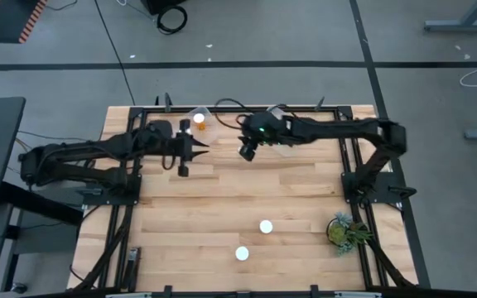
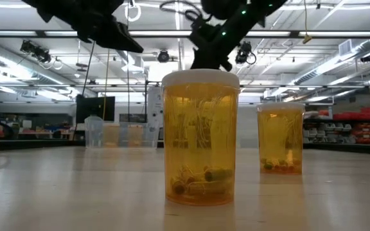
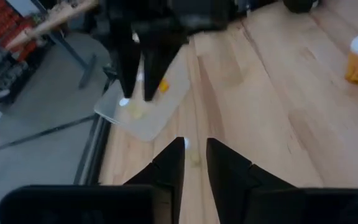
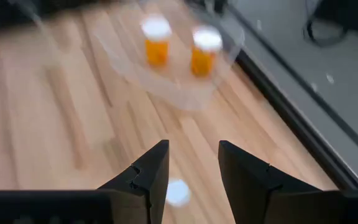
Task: Pick and place medicine bottles into bin by pill shape (circle, oval)
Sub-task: Put the small yellow pill bottle into the right transparent bin
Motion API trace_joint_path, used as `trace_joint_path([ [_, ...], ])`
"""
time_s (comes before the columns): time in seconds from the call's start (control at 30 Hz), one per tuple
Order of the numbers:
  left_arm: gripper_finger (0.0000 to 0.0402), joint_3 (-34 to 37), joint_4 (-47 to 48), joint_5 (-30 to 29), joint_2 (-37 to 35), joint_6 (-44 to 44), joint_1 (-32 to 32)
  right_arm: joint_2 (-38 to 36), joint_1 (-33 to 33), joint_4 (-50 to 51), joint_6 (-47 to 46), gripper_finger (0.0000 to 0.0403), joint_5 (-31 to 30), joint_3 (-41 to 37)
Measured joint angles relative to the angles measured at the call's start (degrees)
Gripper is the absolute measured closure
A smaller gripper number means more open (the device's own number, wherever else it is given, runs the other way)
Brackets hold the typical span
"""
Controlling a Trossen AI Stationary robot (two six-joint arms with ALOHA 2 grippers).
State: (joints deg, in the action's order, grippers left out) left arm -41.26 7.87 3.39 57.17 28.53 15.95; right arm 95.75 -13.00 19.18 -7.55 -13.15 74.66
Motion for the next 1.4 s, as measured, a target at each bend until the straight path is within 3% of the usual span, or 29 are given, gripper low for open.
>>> trace_joint_path([
  [0.37,0.0341,1.4,-9.4,19.5,-1.9,0.2,13.6,12.3,-1.5,13.3,-3.3,0.0256,2.6,14.4],
  [0.57,0.0347,1.4,-21.9,27.2,-1.8,-12.4,18.3,16.9,-1.5,17.4,-4.7,0.0254,3.6,18.4],
  [1.03,0.0349,1.4,-27.4,27.7,-2.2,-24.7,14.7,27.4,-1.0,26.7,-8.2,0.0179,2.7,26.7],
  [1.4,0.0353,1.4,-27.6,27.6,-2.2,-26.8,14.0,28.5,-1.2,29.7,-9.4,0.0175,3.2,26.0],
])
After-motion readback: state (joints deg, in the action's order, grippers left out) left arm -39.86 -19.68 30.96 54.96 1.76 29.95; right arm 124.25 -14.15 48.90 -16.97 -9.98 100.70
